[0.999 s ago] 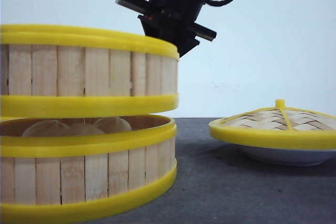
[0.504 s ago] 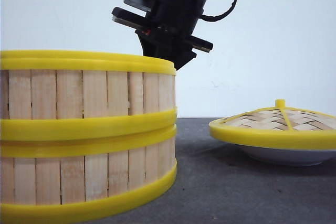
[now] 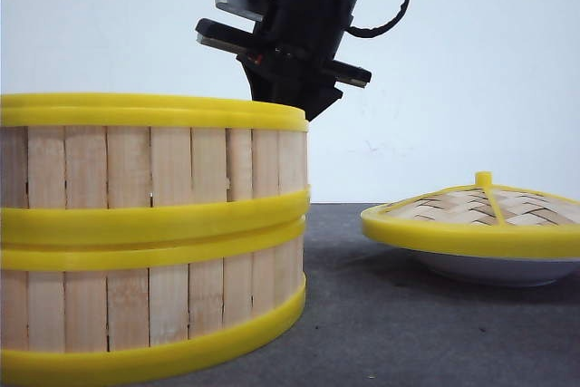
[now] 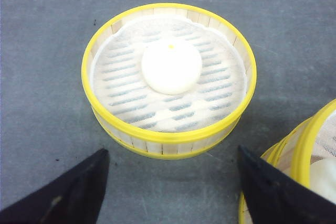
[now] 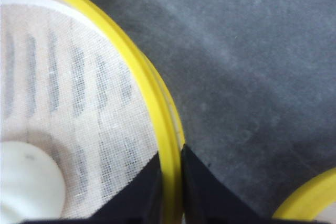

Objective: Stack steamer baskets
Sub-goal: 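Open the right gripper and raise it away from the stack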

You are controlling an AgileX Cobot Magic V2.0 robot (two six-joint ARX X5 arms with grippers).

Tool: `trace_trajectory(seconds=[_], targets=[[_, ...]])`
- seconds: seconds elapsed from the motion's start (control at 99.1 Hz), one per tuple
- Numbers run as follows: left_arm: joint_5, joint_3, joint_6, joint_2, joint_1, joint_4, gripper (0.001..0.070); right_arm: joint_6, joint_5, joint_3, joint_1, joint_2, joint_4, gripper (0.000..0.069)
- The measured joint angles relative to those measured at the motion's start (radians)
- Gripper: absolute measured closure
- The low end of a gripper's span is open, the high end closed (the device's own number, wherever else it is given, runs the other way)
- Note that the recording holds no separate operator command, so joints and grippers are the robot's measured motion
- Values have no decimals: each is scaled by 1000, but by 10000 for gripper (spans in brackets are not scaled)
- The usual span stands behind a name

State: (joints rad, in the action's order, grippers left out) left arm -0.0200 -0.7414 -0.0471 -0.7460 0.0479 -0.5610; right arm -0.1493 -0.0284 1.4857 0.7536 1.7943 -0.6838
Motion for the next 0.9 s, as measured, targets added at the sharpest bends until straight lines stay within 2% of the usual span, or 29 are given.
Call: trace_trajectory(seconds=[0.767, 0.827, 0.898], targets=[[0, 0, 0, 0, 0, 0, 239, -4, 0, 2, 0, 31, 6, 665], [0, 0, 0, 0, 0, 0, 239, -3, -5, 2, 0, 30, 0, 630], [0, 0, 0, 0, 0, 0, 239, -3, -5, 2, 0, 22, -21, 511]])
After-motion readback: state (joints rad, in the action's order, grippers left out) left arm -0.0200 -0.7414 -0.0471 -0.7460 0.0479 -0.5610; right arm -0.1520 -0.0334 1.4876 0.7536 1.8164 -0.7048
